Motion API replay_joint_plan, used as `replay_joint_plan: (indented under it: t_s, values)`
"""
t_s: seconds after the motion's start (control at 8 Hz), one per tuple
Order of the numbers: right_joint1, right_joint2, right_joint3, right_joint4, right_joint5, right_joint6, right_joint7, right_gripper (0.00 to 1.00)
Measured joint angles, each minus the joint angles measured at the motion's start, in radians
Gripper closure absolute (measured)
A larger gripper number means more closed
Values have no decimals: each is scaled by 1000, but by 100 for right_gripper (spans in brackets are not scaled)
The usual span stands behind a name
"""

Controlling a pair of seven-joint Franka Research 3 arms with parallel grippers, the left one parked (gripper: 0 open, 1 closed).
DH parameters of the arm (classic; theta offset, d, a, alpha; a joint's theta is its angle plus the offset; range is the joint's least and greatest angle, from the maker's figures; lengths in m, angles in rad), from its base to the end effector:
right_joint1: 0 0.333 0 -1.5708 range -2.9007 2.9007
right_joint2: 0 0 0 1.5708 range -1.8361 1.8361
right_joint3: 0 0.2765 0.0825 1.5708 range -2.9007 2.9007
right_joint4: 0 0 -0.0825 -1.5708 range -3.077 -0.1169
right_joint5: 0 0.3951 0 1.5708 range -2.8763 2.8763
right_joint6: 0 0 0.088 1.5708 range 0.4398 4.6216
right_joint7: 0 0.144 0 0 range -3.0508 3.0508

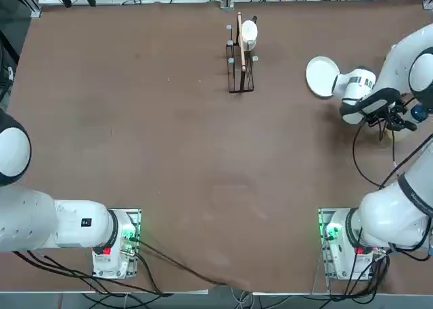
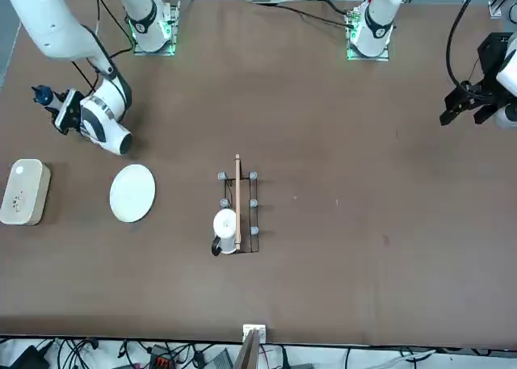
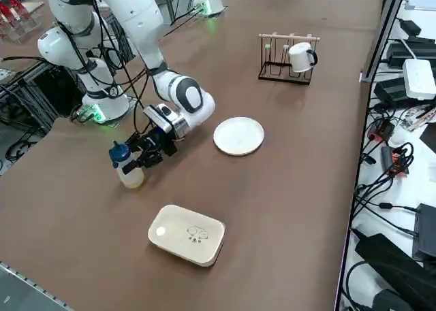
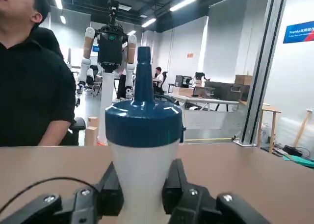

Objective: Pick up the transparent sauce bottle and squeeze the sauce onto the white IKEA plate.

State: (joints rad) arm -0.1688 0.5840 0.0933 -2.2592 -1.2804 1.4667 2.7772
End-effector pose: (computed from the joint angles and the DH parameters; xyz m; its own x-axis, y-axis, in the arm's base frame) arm 0.3827 -0.1684 0.0762 0.0720 -0.0670 0.9952 -0.9189 0.3837 0.0923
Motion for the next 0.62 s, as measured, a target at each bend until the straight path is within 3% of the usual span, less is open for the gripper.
replay_joint_plan:
  t_s: [0.62]
  values:
    - [-8, 38, -2, 0, 0, 0, 26, 60]
